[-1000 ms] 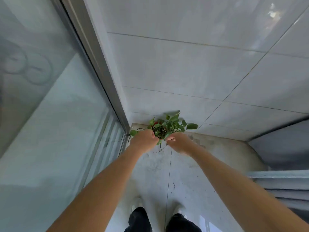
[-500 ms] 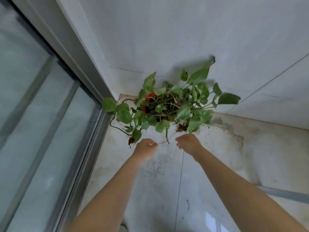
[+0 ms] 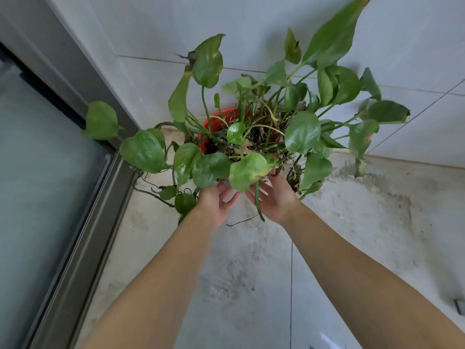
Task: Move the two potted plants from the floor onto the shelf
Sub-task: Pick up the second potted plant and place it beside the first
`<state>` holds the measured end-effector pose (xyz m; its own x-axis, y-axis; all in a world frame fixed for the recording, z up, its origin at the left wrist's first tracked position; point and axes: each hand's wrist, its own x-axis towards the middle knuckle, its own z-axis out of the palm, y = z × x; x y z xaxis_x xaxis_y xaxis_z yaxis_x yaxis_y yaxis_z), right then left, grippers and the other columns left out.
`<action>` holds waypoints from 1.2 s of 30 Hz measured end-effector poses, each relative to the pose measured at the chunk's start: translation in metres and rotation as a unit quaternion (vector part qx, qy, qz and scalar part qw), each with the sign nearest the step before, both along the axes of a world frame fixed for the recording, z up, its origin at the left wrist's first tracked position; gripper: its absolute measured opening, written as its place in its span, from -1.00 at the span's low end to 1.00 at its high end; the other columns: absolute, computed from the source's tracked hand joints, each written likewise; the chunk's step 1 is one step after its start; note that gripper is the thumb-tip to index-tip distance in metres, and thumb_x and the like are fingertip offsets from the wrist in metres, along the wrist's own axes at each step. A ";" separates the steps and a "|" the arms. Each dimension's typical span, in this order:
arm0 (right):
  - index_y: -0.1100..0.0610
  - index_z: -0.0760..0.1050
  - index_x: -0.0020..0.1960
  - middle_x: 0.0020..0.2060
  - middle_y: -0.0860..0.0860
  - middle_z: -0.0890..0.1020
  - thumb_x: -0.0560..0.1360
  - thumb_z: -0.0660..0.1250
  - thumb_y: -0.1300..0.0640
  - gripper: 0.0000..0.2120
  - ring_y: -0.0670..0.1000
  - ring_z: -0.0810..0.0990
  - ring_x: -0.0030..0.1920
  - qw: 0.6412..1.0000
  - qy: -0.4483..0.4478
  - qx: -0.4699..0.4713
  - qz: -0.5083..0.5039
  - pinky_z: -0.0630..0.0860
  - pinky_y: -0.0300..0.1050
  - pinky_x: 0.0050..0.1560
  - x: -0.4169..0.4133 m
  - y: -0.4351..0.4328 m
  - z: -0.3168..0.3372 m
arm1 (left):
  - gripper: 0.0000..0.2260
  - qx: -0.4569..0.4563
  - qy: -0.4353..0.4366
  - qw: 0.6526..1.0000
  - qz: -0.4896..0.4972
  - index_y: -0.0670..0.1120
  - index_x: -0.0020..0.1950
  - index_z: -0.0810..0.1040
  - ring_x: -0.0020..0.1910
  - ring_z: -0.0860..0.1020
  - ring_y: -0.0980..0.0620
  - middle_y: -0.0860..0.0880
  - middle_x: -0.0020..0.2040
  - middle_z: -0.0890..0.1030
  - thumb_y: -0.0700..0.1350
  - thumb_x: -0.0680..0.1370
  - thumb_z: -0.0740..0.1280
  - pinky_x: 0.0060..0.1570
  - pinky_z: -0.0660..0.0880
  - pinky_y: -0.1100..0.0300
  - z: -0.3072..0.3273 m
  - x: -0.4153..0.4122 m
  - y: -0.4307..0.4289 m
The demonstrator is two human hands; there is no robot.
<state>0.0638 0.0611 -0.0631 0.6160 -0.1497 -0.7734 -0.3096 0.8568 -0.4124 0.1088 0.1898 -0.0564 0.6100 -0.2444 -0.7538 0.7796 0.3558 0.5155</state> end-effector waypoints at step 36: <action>0.25 0.41 0.20 0.21 0.26 0.50 0.52 0.22 0.20 -0.73 0.14 0.57 0.13 0.988 -0.148 0.042 -0.003 0.48 -0.02 0.24 -0.058 -0.026 0.172 | -0.80 -0.173 0.013 0.985 0.018 -0.17 0.15 0.43 0.12 0.34 -0.06 -0.14 0.02 0.44 -0.28 0.62 0.06 0.33 0.25 0.14 0.167 -0.036 -0.029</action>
